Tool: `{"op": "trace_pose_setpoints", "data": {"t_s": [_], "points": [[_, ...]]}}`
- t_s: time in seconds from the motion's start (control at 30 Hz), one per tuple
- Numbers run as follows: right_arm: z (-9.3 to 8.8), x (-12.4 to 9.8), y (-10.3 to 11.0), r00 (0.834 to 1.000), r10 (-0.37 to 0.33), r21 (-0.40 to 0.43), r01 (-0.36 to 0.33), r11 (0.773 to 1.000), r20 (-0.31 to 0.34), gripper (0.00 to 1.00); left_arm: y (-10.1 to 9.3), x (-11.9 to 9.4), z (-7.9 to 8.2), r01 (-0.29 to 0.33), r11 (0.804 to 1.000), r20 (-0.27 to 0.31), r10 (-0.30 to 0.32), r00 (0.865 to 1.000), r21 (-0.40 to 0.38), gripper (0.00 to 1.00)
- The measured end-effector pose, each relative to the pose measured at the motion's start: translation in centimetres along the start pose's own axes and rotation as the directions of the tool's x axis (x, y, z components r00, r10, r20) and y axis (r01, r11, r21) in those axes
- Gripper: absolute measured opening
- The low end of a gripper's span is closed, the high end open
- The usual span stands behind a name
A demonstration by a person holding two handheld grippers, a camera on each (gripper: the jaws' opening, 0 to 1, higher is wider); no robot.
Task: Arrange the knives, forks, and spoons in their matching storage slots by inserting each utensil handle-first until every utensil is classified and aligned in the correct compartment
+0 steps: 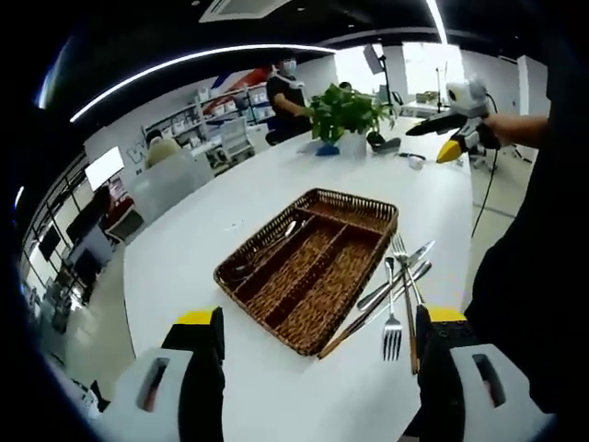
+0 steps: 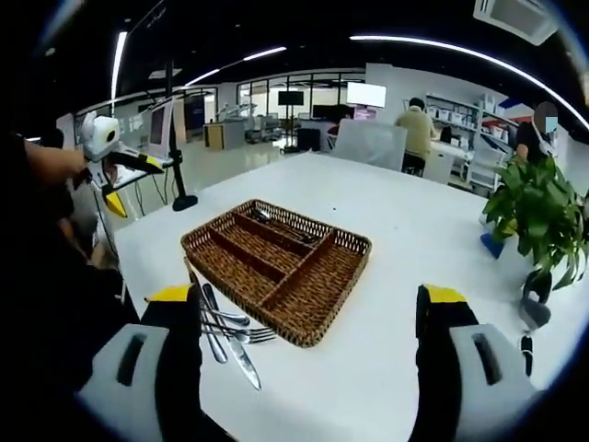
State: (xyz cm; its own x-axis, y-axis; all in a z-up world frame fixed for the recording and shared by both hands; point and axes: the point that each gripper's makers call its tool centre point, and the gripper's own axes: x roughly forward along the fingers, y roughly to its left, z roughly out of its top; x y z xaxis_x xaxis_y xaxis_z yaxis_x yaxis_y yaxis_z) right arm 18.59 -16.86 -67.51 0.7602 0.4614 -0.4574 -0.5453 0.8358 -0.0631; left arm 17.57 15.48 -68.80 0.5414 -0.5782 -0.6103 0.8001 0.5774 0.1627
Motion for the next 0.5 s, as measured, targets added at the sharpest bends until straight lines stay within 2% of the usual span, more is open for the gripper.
{"op": "trace_pose_setpoints", "data": {"t_s": [0.33, 0.5], "points": [[-0.4, -0.4, -0.5, 1.0, -0.023, 0.023, 0.023, 0.999, -0.005, 0.99, -1.0, 1.9, -0.9, 0.085, 0.993, -0.053, -0.08, 0.995, 0.084, 0.79], [-0.6, -0.3, -0.2, 1.0, -0.018, 0.029, 0.018, 0.999, -0.007, 0.99, -1.4, 3.0, -2.5, 0.103, 0.987, -0.096, -0.091, 0.991, 0.126, 0.78]]}}
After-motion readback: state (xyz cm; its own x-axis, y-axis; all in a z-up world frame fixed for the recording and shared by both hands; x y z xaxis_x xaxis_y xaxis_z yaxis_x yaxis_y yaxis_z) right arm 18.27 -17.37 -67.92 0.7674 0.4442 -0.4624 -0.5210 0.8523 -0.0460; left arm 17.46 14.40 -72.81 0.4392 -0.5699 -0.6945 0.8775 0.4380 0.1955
